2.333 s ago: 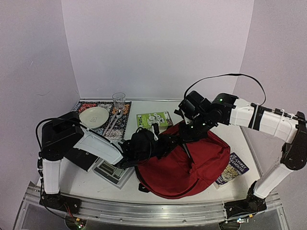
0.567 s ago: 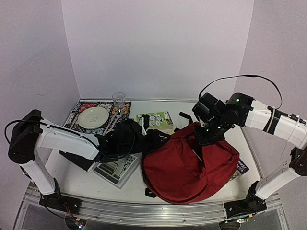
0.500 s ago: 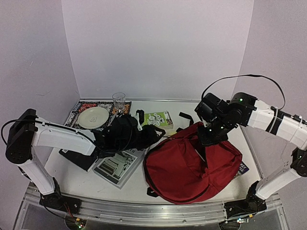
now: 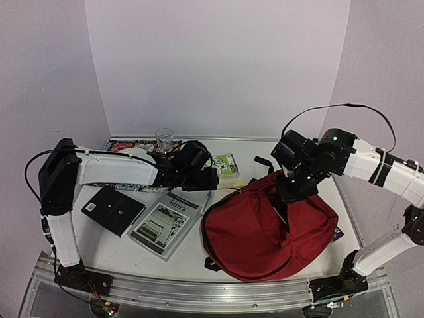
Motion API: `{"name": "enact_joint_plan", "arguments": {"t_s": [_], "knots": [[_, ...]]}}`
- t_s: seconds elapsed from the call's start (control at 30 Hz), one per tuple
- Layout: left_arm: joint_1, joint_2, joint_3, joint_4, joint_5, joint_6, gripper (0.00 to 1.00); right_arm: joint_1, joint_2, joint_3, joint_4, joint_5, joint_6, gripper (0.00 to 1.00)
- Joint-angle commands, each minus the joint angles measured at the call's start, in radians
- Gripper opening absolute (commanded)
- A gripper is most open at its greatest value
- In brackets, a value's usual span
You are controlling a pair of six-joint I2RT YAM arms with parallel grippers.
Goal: Pack the student bag
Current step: Pick up the pen at the center of the board.
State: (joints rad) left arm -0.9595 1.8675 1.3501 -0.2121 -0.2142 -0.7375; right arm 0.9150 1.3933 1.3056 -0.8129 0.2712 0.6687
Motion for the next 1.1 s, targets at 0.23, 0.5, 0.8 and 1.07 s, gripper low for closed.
{"name": "enact_joint_plan", "arguments": {"t_s": [0.23,0.5,0.8,1.07], "knots": [[0.008,0.237,0.268,-0.309,-0.019,0.19,0.62,-0.003,0.005,-0.008,-0.048,0.03,0.01,0.0],[0.018,0.329,0.329,-0.359,-0.017,0.193,0.57,-0.002,0.025,0.011,-0.039,0.025,0.005,0.0],[0.041,0.38,0.339,-0.376,0.031,0.176,0.45,-0.003,0.04,0.023,-0.028,0.023,-0.002,0.0],[0.054,0.435,0.355,-0.404,0.018,0.175,0.28,-0.003,0.054,0.038,-0.016,0.02,-0.012,0.0]]}}
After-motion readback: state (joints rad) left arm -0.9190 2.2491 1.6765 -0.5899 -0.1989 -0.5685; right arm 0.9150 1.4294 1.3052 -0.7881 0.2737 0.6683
